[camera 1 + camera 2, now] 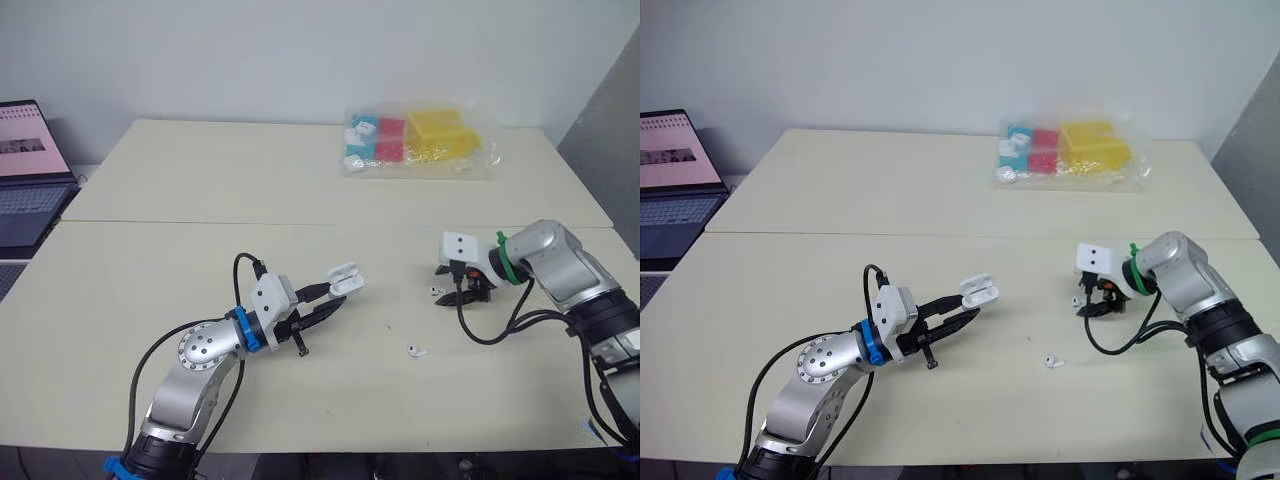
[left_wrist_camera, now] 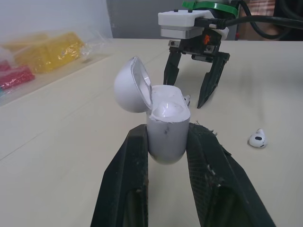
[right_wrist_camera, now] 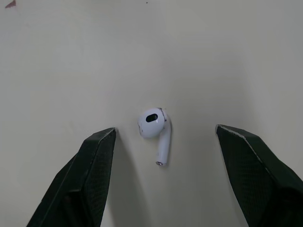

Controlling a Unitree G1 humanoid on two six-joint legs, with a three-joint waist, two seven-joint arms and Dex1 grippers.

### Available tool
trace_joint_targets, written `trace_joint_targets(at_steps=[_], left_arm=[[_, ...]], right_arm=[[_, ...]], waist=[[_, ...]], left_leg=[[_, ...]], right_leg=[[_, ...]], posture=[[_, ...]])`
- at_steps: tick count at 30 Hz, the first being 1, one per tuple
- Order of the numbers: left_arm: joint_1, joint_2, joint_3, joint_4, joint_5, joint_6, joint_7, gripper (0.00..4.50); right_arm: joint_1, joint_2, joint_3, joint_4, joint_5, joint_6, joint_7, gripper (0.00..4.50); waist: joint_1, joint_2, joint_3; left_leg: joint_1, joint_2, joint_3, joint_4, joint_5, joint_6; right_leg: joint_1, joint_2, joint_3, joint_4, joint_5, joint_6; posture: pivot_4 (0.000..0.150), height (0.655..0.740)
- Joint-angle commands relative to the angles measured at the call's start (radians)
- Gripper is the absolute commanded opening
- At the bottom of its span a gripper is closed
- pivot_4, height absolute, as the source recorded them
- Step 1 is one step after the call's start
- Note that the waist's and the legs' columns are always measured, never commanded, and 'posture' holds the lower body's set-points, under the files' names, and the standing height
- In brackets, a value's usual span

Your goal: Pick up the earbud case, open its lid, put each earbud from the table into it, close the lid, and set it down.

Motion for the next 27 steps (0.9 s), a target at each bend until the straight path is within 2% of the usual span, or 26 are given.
trace_joint_targets(at_steps=[1,2,5,10,12,19,27], left_arm=[[-0.004,0.004,-0.003,-0.042,-0.003,-0.009,0.008,0.77],[-0.005,0.003,-0.004,-0.041,-0.001,-0.010,0.007,0.77],[-0.011,0.001,-0.007,-0.035,0.000,-0.011,0.007,0.77],[-0.020,0.000,-0.012,-0.025,0.002,-0.013,0.003,0.77],[-0.024,-0.002,-0.014,-0.021,0.003,-0.015,0.002,0.77],[-0.029,-0.005,-0.024,-0.011,0.008,-0.021,0.001,0.77],[-0.044,-0.001,-0.026,0.001,0.005,-0.024,-0.006,0.77]], right_arm=[[-0.019,0.007,-0.025,0.013,-0.005,-0.026,0.025,3.49],[-0.018,0.012,-0.031,0.012,-0.001,-0.024,0.026,3.49],[-0.019,0.022,-0.033,0.015,-0.008,-0.023,0.025,2.94],[-0.014,0.025,-0.029,0.012,-0.018,-0.028,0.034,1.06],[-0.009,0.026,-0.032,0.002,-0.016,-0.025,0.035,0.44],[0.006,0.010,-0.037,-0.051,-0.012,-0.009,0.052,0.44],[0.167,-0.151,-0.097,-0.340,0.041,0.049,0.126,0.44]], waist=[[0.000,0.000,0.000],[0.000,0.000,0.000],[0.000,0.000,0.000],[0.000,0.000,0.000],[0.000,0.000,0.000],[0.000,0.000,0.000],[0.006,0.000,0.000]], left_leg=[[0.000,0.000,0.000,0.000,0.000,0.000],[0.000,0.000,0.000,0.000,0.000,0.000],[0.001,0.000,0.000,0.000,0.000,0.000],[0.001,0.000,0.000,0.000,0.000,0.000],[0.001,0.000,0.000,0.000,0.000,0.000],[0.001,0.000,0.000,0.000,0.000,0.000],[0.000,0.000,-0.001,0.000,0.000,0.000]], right_leg=[[0.000,0.000,0.000,0.000,0.000,0.000],[0.000,0.000,0.000,0.000,0.000,0.000],[0.000,0.001,0.000,0.001,0.000,0.000],[0.000,0.001,0.000,0.001,0.000,0.000],[0.000,0.001,0.000,0.001,0.000,0.000],[0.000,0.001,0.000,0.001,0.000,0.000],[0.000,0.000,-0.001,0.000,0.000,0.000]], posture=[[0.150,0.7400],[0.150,0.7400],[0.150,0.7400],[0.150,0.7400],[0.150,0.7400],[0.150,0.7400],[0.150,0.7400]])
